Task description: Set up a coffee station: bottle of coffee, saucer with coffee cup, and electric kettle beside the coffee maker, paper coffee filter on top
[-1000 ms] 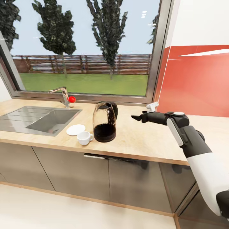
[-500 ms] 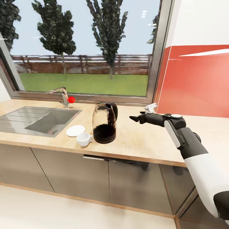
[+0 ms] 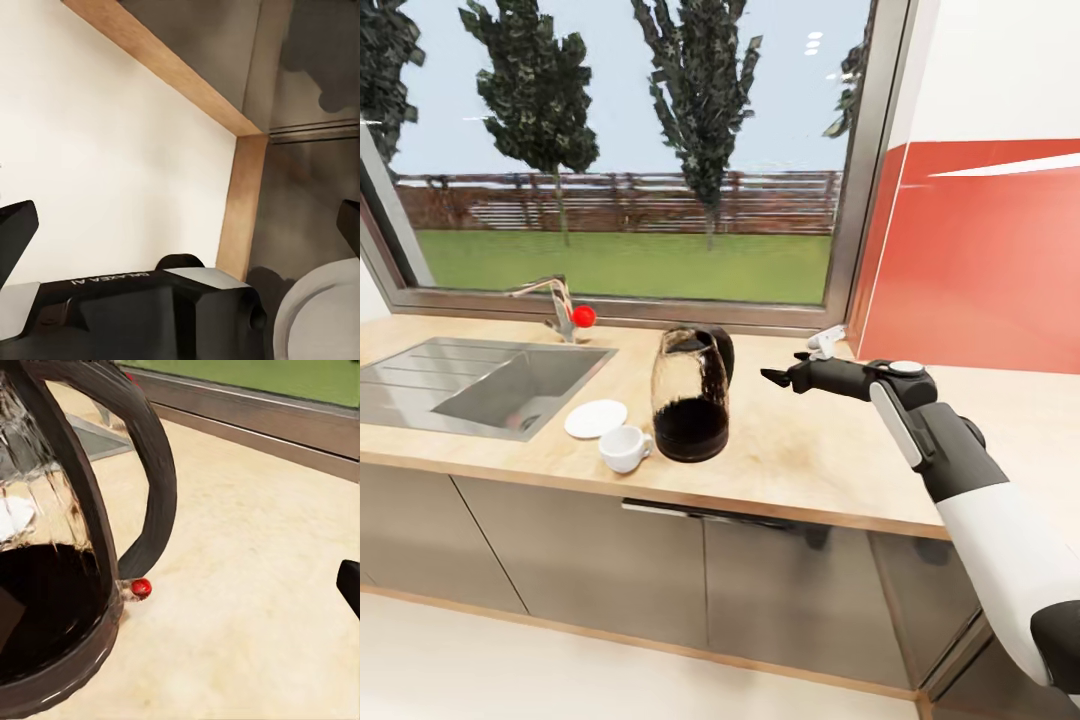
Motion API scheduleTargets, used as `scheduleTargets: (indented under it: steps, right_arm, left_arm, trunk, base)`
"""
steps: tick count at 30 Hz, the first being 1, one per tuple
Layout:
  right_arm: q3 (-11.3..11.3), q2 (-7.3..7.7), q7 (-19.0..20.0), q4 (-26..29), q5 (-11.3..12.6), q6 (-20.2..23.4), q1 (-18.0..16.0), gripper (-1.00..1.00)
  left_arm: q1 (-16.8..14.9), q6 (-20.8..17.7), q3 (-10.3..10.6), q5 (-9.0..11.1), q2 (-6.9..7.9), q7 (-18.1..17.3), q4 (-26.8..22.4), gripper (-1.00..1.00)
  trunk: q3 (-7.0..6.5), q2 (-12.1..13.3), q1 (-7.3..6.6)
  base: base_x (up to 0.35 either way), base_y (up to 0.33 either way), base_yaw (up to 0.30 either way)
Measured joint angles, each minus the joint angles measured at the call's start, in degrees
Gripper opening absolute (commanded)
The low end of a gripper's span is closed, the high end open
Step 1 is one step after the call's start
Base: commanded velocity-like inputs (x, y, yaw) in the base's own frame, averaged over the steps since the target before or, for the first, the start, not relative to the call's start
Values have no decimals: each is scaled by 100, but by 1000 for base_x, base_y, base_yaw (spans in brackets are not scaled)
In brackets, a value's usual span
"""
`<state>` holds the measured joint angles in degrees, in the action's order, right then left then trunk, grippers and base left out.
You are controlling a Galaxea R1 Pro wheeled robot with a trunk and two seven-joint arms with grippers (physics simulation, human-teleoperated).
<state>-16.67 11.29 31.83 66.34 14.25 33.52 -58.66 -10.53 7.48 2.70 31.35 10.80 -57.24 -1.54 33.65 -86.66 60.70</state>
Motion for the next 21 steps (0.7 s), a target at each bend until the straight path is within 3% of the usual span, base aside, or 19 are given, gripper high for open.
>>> scheduleTargets:
  steps: [6, 21]
  right_arm:
    - [-117, -8, 10, -223, -2, -322, 0, 100]
    - [-135, -17, 19, -327, 3, -387, 0, 100]
  left_arm:
    - [0, -1, 0, 0, 0, 0, 0, 100]
    - [0, 0, 0, 0, 0, 0, 0, 100]
  trunk:
    - [0, 0, 1]
    - [0, 0, 1]
  base:
    - [27, 22, 0]
    - [41, 43, 0]
